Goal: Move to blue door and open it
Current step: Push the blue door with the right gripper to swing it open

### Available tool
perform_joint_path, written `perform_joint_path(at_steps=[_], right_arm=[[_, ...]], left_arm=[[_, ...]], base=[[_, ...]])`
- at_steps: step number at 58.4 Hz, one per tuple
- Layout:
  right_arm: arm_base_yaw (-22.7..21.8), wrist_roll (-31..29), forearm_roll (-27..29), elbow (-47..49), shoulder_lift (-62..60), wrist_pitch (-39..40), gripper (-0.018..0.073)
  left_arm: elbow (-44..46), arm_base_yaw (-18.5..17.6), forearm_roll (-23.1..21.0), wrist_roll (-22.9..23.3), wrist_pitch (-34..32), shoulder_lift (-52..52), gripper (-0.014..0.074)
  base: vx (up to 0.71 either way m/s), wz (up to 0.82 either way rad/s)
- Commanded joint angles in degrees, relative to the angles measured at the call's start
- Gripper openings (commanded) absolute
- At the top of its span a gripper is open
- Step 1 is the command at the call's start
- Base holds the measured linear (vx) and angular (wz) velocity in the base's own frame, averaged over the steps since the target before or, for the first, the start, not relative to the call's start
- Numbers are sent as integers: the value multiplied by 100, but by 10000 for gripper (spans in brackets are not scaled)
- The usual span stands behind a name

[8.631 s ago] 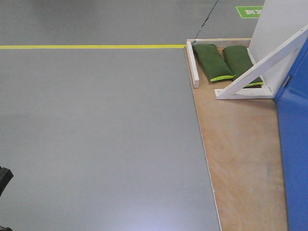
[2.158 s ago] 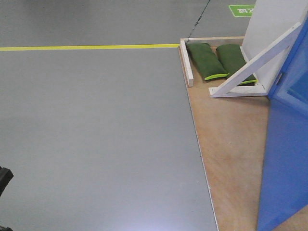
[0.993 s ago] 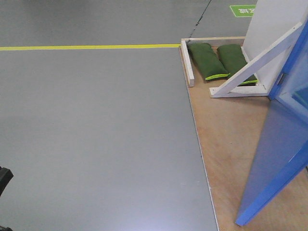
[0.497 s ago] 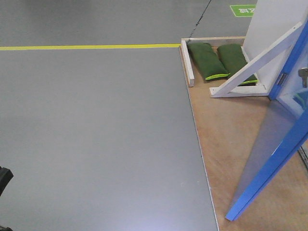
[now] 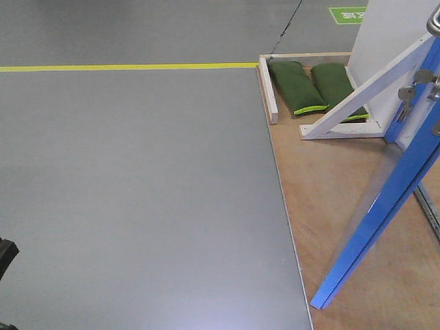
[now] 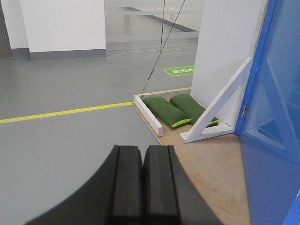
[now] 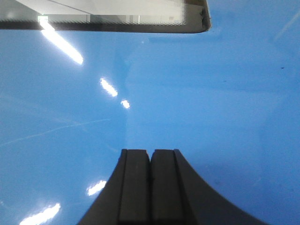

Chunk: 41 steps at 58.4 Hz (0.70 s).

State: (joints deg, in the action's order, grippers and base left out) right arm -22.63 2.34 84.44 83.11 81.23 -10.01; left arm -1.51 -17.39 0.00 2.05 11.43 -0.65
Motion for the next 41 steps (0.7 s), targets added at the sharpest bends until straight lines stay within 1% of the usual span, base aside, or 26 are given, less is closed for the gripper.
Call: perform_joint_path(at_steps=[1, 10, 16, 41], right_arm=[[241, -9, 82, 188, -100, -227, -1], [672, -9, 70, 188, 26, -227, -1], [863, -9, 69, 188, 140, -250, -1], [1428, -9, 64, 188, 424, -251, -1]], left_arm=[[141, -17, -33, 34, -496, -72, 73], [141, -17, -33, 34, -496, -72, 73], [141, -17, -33, 34, -496, -72, 73], [141, -17, -33, 34, -496, -72, 73]], base=[[0, 0], [0, 0], [0, 0], [0, 0]])
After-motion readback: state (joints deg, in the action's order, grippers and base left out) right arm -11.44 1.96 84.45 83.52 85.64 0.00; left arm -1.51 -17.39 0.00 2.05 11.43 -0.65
